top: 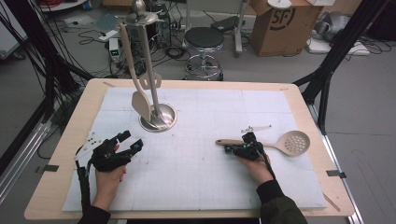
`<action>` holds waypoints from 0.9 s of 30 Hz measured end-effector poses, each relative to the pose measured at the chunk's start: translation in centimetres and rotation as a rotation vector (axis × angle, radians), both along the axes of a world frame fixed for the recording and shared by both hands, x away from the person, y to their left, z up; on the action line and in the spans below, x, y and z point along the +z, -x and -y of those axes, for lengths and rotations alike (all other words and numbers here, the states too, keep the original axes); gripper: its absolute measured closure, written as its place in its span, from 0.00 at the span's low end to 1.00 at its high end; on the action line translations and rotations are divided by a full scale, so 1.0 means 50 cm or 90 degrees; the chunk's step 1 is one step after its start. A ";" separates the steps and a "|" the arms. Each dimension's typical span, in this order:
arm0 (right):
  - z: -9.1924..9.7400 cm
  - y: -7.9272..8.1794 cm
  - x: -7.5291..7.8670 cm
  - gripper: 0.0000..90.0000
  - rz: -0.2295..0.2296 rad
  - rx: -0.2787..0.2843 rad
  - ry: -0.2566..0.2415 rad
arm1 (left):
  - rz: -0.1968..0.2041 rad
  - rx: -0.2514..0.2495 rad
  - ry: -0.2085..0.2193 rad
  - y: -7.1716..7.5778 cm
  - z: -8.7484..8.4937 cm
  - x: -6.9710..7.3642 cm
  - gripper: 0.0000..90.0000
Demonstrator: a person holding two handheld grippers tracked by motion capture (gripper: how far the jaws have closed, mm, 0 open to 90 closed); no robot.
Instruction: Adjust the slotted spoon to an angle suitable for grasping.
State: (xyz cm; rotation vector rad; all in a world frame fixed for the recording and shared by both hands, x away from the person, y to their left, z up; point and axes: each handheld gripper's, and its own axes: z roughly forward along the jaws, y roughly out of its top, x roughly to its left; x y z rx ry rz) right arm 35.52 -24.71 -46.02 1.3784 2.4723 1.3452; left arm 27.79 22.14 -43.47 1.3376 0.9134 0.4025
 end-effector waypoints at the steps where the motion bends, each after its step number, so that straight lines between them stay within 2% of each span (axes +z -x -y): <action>1: -0.002 -0.003 0.000 1.00 0.002 -0.001 0.000 | 0.000 0.000 0.001 0.000 0.000 0.000 0.27; 11: -0.017 -0.028 0.000 1.00 0.007 -0.018 0.002 | -0.002 0.003 -0.004 0.000 0.001 -0.001 0.27; 15: -0.028 -0.038 0.001 1.00 0.031 -0.034 0.023 | -0.004 0.005 -0.006 -0.001 0.001 -0.001 0.27; 22: -0.032 -0.071 0.000 1.00 0.014 -0.065 0.011 | -0.004 0.004 -0.008 0.000 0.001 -0.002 0.27; 27: -0.032 -0.081 0.000 1.00 0.011 -0.081 0.006 | -0.003 0.005 -0.005 0.001 -0.001 -0.002 0.27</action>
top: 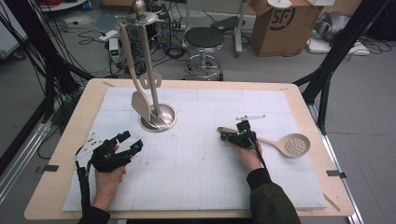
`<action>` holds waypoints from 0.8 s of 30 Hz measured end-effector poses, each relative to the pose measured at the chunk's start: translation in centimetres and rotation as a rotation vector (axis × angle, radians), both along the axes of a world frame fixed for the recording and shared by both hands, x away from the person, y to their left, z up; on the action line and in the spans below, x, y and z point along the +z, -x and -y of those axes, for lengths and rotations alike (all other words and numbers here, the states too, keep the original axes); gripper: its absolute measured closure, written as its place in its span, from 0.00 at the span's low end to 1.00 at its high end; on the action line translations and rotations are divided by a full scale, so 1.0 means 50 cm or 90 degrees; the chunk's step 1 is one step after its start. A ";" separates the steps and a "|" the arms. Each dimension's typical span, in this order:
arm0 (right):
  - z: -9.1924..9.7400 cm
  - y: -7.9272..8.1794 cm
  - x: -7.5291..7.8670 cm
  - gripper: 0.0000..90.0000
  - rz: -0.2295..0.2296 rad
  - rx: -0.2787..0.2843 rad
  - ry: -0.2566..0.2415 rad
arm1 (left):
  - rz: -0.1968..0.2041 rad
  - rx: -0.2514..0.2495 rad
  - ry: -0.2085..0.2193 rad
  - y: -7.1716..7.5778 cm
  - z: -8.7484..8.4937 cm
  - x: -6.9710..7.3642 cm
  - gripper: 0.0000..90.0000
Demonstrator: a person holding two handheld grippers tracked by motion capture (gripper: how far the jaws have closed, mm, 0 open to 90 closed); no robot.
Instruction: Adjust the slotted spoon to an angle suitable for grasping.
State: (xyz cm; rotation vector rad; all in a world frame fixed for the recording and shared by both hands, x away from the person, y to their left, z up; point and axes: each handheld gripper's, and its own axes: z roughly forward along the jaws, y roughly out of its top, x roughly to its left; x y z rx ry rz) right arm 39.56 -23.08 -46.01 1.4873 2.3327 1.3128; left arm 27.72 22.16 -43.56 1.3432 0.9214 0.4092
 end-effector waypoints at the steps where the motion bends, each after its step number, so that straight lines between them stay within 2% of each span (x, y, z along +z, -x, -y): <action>1: 0.000 -0.003 0.000 1.00 0.002 -0.002 0.002 | 0.000 0.000 0.000 0.000 0.000 0.000 0.27; 6: -0.002 -0.007 0.002 1.00 0.005 -0.004 0.008 | 0.000 0.000 0.001 0.000 -0.002 -0.001 0.27; 9: -0.004 0.002 0.011 1.00 0.003 0.030 0.000 | -0.001 0.000 -0.001 0.001 -0.003 -0.001 0.27; 11: 0.000 0.009 0.026 1.00 0.033 0.036 0.030 | -0.001 0.000 0.000 0.002 -0.004 -0.001 0.27; 12: 0.008 0.010 0.033 1.00 0.036 0.031 0.031 | -0.001 -0.001 0.001 0.004 -0.004 -0.001 0.27; 15: 0.054 0.005 0.050 1.00 0.043 -0.002 0.018 | -0.001 0.003 0.005 0.007 -0.007 -0.001 0.27; 20: 0.159 -0.004 0.075 1.00 0.043 -0.083 0.000 | -0.005 0.003 0.002 0.006 -0.009 -0.003 0.27; 24: 0.208 -0.001 0.063 1.00 0.024 -0.128 0.035 | -0.005 0.002 0.004 0.006 -0.009 -0.003 0.27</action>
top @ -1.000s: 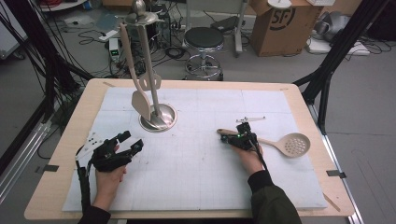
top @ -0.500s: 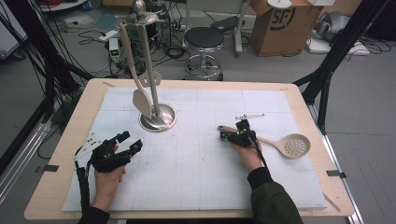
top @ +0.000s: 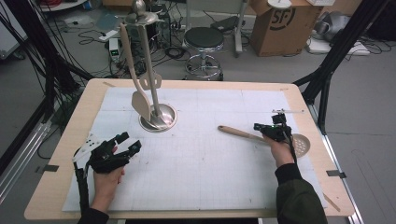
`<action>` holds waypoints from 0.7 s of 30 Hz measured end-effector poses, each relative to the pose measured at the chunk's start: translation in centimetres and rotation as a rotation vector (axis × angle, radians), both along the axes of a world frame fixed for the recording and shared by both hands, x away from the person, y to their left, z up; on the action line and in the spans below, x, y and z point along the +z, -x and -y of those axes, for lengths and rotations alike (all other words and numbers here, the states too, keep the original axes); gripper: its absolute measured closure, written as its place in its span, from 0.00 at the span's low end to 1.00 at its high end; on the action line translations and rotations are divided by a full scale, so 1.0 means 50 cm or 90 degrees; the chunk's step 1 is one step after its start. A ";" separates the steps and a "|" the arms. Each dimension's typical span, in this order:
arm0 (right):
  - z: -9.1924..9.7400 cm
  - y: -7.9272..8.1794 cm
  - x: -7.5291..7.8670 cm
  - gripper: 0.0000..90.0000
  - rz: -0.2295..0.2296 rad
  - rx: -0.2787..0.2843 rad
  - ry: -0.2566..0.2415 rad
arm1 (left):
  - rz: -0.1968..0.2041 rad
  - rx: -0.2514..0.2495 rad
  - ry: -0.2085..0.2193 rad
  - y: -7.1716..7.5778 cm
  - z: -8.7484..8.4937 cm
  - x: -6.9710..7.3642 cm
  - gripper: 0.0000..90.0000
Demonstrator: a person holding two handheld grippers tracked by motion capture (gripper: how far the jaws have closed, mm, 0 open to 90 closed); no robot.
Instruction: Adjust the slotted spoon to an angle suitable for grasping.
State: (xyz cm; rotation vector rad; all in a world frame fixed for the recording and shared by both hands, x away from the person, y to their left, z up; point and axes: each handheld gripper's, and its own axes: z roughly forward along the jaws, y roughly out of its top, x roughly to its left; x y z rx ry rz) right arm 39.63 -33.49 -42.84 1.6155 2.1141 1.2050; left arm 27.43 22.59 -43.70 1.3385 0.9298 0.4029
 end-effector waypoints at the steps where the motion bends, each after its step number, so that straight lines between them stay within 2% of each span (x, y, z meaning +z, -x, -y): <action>1: 0.007 0.002 -0.007 1.00 -0.010 -0.008 0.007 | 0.000 0.000 0.001 0.000 0.000 0.000 0.27; 3: 0.018 0.004 -0.022 1.00 -0.028 -0.024 0.015 | -0.001 -0.002 0.002 0.000 0.001 0.000 0.27; 8: 0.028 0.007 -0.047 1.00 -0.043 -0.038 0.012 | -0.001 -0.003 0.002 0.000 0.002 -0.001 0.27; 14: 0.022 0.010 -0.045 1.00 -0.044 -0.050 0.023 | -0.002 -0.004 0.004 0.000 0.002 -0.001 0.27; 19: 0.004 0.028 -0.034 1.00 -0.061 -0.067 0.058 | -0.001 -0.005 0.004 0.001 0.002 0.000 0.27; 21: -0.003 0.039 -0.034 1.00 -0.055 -0.074 0.069 | -0.001 -0.006 0.006 0.002 0.002 0.000 0.27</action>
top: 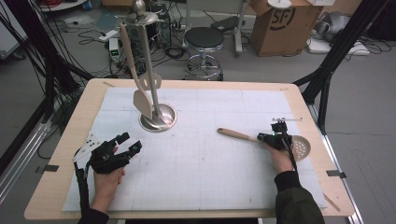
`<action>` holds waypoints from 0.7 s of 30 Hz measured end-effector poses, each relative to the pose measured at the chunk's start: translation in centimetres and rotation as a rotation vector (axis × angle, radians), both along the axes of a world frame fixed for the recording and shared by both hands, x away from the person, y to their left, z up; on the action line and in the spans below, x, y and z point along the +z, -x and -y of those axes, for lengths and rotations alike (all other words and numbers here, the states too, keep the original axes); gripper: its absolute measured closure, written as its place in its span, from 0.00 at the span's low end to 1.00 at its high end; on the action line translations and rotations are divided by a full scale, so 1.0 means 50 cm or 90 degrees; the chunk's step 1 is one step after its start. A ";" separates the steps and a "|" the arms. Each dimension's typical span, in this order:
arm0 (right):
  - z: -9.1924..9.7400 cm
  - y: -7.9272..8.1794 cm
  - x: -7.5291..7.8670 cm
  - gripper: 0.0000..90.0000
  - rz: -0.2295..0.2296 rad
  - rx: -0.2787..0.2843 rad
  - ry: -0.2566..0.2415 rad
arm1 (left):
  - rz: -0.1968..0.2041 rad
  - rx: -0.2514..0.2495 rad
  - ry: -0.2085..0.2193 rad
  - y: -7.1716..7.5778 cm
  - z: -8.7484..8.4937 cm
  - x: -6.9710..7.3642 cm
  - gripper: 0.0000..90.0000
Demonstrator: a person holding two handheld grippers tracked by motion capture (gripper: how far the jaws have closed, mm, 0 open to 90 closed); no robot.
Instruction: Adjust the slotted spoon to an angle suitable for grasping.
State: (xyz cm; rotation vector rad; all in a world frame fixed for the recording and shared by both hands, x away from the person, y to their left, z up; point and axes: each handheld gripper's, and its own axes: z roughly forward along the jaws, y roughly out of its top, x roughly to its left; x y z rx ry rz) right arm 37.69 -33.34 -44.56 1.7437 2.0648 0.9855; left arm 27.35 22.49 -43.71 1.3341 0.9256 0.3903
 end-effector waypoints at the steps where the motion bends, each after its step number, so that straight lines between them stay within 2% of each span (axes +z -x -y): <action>1: -0.001 0.004 -0.001 1.00 0.007 -0.004 -0.001 | 0.000 0.000 0.000 0.000 0.000 0.000 0.27; 7: -0.008 0.042 -0.010 1.00 0.027 -0.024 -0.031 | 0.000 -0.001 0.003 0.000 0.000 0.000 0.27; 9: -0.012 0.052 -0.013 1.00 0.034 -0.025 -0.038 | -0.001 -0.001 0.003 0.000 0.000 0.000 0.27; 12: -0.024 0.066 -0.018 1.00 0.036 -0.019 -0.064 | 0.000 0.000 0.004 -0.001 0.001 0.000 0.27; 15: -0.037 0.075 -0.020 1.00 0.036 -0.010 -0.068 | 0.000 0.000 0.004 0.000 0.001 0.001 0.27; 17: -0.047 0.081 -0.022 1.00 0.048 -0.012 -0.059 | 0.000 -0.001 0.005 0.000 0.001 0.001 0.27; 21: -0.066 0.087 -0.022 1.00 0.048 -0.002 -0.062 | 0.000 -0.001 0.006 0.000 0.001 0.001 0.27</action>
